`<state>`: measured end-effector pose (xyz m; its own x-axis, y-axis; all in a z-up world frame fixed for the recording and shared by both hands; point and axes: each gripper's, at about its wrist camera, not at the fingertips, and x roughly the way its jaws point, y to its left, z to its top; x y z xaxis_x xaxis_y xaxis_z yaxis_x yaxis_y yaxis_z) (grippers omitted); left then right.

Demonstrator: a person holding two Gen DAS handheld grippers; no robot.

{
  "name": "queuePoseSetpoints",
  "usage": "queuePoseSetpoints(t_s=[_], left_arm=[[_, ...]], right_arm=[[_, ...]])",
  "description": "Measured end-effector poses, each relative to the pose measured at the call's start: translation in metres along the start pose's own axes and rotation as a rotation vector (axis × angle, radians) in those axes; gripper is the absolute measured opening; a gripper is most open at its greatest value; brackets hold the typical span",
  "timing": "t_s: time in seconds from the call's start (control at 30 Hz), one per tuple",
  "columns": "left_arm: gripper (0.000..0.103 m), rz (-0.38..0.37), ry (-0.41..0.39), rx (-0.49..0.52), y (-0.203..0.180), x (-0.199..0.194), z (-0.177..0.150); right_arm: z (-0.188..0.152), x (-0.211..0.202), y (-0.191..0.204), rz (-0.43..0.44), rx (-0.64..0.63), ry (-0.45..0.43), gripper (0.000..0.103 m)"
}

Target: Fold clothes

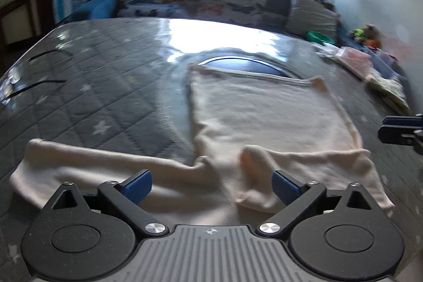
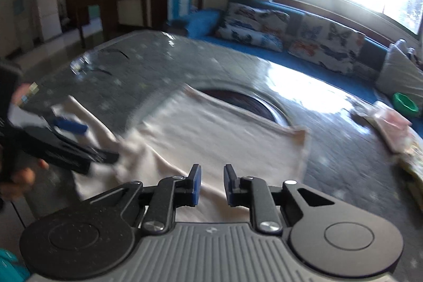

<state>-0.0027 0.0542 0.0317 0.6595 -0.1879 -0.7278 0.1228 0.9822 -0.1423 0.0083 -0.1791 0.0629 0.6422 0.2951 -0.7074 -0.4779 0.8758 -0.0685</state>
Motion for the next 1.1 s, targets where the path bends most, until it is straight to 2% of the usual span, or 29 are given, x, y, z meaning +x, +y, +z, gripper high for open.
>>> queuePoseSetpoints(t_s=[0.03,0.1,0.17,0.23,0.3,0.33,0.4,0.5,0.67,0.83,1.1], left_arm=[[0.092,-0.011,-0.002,0.018,-0.003,0.000,-0.001],[0.079,-0.031,-0.003,0.046,-0.007,0.003,-0.004],[0.071,-0.057,-0.006,0.062,-0.010,0.005,-0.006],[0.068,-0.082,-0.015,0.080,-0.014,0.005,-0.007],[0.058,-0.092,-0.021,0.104,-0.018,0.006,-0.009],[0.056,-0.095,-0.019,0.115,-0.020,0.007,-0.010],[0.044,-0.104,-0.010,0.133,-0.023,0.008,-0.012],[0.032,-0.100,0.006,0.160,-0.025,0.010,-0.016],[0.019,-0.085,0.012,0.187,-0.024,0.005,-0.020],[0.018,-0.100,0.004,0.184,-0.022,-0.005,-0.018],[0.018,-0.092,0.013,0.220,-0.029,0.009,-0.018]], right_arm=[[-0.008,-0.001,-0.007,-0.017,0.000,0.017,0.021],[-0.023,-0.003,-0.019,-0.035,0.005,0.048,0.022],[-0.037,-0.004,-0.028,-0.046,0.008,0.075,0.024],[-0.051,-0.006,-0.037,-0.057,0.012,0.102,0.027],[-0.061,-0.006,-0.041,-0.059,0.013,0.118,0.029],[-0.065,-0.007,-0.043,-0.055,0.015,0.121,0.030],[-0.071,-0.008,-0.044,-0.047,0.018,0.116,0.033],[-0.073,-0.008,-0.041,-0.035,0.009,0.108,0.036],[-0.076,-0.005,-0.036,-0.011,-0.007,0.094,0.038],[-0.079,-0.002,-0.035,0.006,-0.016,0.089,0.040],[-0.084,0.002,-0.030,0.028,-0.004,0.090,0.040]])
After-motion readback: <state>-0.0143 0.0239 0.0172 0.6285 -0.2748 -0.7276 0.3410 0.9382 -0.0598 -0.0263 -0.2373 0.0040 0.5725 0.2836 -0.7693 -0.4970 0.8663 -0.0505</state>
